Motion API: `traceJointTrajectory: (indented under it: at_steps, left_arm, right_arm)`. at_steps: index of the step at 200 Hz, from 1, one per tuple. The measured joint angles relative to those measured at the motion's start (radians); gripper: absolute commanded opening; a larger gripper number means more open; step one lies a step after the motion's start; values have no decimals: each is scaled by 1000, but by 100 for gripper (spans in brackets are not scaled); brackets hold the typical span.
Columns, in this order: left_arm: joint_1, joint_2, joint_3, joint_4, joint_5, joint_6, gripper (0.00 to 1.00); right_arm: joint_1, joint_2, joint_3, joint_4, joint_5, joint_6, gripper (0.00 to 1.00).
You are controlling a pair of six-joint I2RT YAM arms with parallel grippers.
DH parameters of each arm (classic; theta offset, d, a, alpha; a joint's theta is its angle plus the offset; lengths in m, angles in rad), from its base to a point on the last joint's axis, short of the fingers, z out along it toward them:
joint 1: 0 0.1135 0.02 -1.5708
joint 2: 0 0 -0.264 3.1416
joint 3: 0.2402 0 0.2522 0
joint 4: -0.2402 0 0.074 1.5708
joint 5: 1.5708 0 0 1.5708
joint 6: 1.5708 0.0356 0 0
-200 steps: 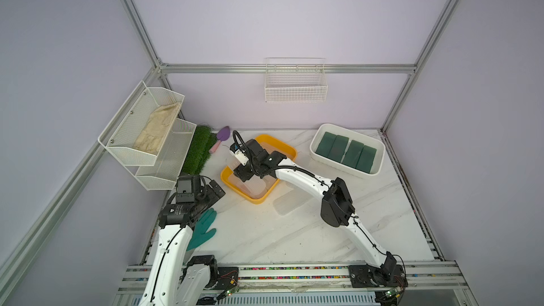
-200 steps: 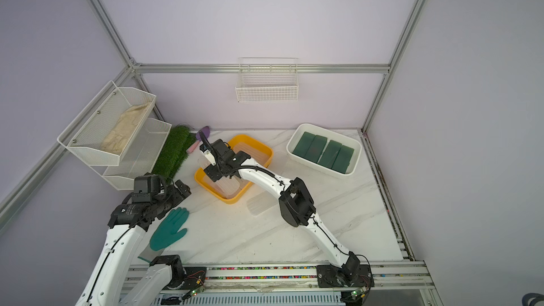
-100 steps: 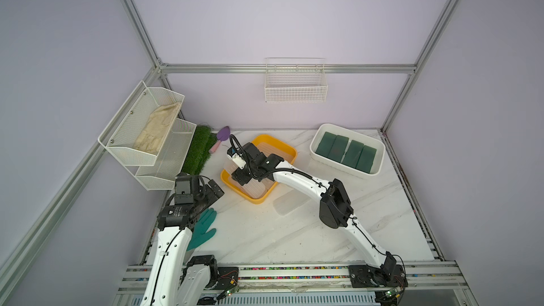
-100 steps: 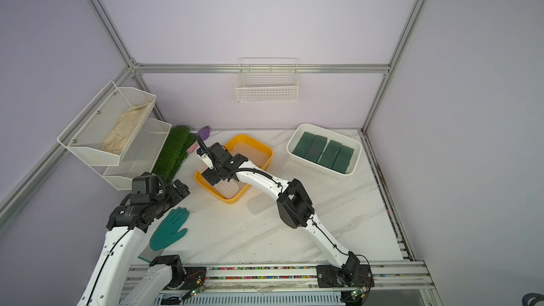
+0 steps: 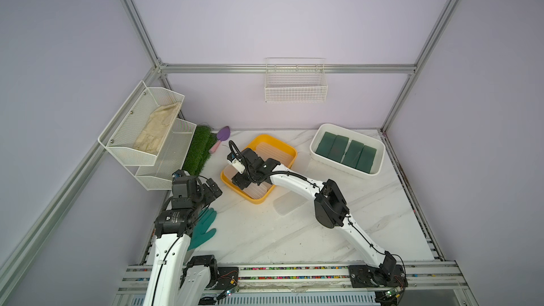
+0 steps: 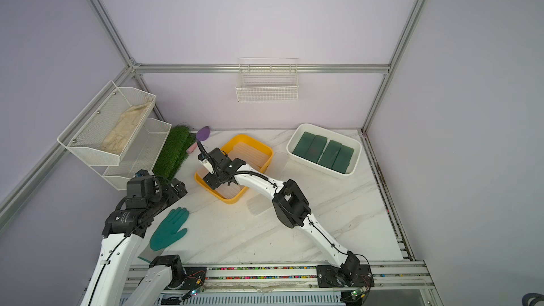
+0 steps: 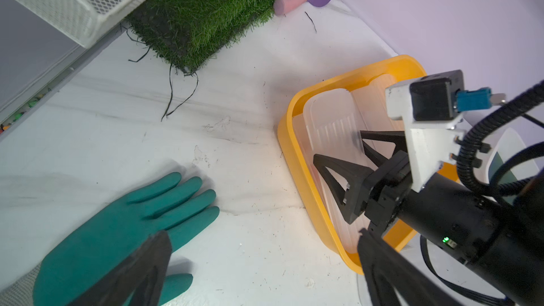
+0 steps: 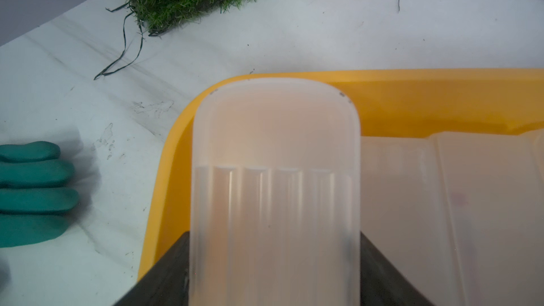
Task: Place the pencil cases by color into the storage box
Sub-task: Place the pencil case at the storage box.
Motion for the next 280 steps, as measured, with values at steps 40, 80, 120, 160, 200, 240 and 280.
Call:
traceJointTrajectory:
  at_steps: [40,80,120,160,200,240,280]
  left_arm:
    - [0,-49,3,43,30,77,100]
    - [0,-88,3,98,106,175,100]
    - [0,-46,3,128,253,280,100]
    - [0,-22,3,143,367,386,100]
    - [0,-30,13,169,467,458,100]
    - [0,0,30,203,563,497,100]
    - [0,18,30,223,631,521,100]
  right_arm:
    - [2,0,-56,63,-5,1,69]
    - [2,0,-93,119,-8,3,70]
    - [2,3,-93,132,-9,4,71]
    - [2,5,-93,136,-13,7,72]
    - [2,11,-93,146,-23,12,74]
    - [1,21,-92,156,-37,15,80]
    - [0,29,-92,160,-57,10,92]
